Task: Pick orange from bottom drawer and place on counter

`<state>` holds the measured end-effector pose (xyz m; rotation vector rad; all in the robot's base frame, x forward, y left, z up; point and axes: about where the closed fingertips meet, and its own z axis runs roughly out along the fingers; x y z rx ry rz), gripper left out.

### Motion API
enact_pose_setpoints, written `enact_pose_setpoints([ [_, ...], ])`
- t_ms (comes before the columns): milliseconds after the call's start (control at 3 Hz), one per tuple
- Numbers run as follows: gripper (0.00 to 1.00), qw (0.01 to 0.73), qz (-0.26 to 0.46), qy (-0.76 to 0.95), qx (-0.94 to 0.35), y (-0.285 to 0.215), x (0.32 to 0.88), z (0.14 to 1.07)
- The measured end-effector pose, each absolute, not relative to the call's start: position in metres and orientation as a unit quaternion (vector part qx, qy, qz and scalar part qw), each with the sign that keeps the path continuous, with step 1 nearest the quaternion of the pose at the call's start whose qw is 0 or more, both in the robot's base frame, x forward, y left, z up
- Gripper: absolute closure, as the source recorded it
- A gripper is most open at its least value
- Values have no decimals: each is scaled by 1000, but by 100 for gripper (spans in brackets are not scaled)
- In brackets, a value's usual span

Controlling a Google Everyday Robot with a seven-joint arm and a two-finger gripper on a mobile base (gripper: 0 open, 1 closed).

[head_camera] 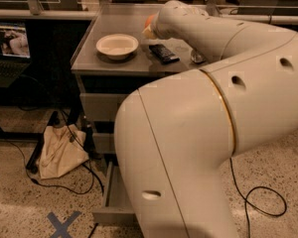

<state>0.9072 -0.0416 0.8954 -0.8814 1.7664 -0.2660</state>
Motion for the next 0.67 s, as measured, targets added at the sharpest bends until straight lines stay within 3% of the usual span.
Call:
enact_pose_setpoints([
  [333, 4, 544, -112, 744, -371, -42, 907, 895],
  [667, 0, 544, -112, 744, -372, -41, 907, 895],
])
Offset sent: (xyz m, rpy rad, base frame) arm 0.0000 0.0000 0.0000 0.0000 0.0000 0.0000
